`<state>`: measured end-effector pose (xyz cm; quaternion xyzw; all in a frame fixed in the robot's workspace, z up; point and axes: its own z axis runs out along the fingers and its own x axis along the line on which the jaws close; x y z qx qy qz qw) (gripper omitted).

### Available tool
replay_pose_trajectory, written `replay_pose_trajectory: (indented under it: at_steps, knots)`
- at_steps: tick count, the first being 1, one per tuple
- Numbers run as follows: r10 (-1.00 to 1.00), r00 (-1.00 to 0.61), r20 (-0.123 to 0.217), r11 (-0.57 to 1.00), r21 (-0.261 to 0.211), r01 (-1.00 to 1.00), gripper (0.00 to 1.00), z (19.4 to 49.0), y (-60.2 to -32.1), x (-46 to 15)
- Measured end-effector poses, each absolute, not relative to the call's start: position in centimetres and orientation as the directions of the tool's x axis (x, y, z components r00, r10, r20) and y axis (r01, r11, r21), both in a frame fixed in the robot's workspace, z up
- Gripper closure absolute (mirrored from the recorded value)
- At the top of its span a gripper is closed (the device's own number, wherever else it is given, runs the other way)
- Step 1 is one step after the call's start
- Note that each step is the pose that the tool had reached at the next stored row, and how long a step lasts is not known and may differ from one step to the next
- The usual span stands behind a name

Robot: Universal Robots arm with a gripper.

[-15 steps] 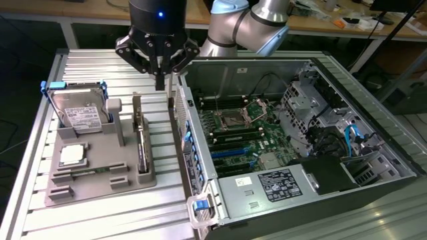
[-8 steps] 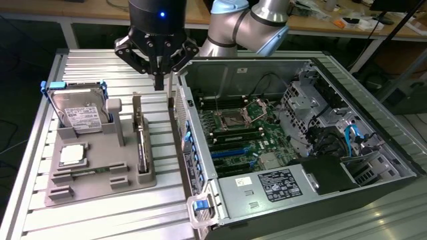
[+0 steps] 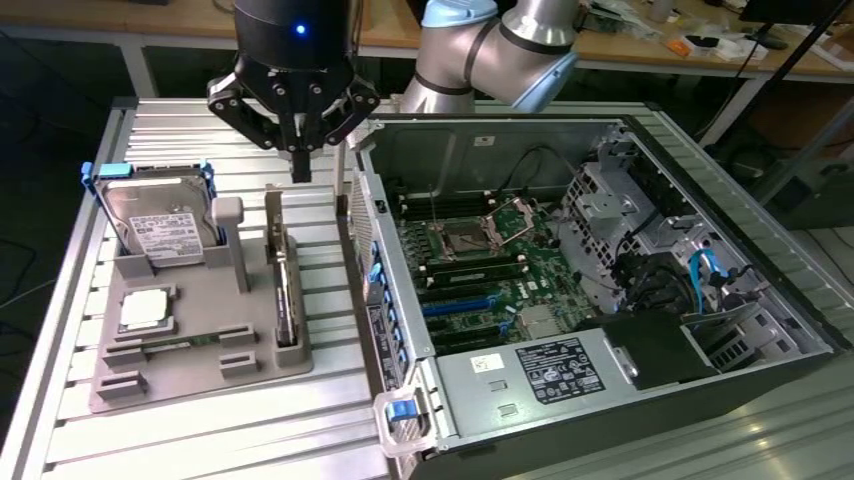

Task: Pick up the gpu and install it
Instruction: 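Reach for the gpu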

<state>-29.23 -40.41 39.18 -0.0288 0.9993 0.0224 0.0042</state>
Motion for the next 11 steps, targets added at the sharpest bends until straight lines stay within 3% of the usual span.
replay_pose_trajectory:
  at_steps: [11]
  knots:
    - [-0.058, -0.998, -0.010, 0.997, 0.045, -0.059, 0.89, 38.9, -40.4, -32.6]
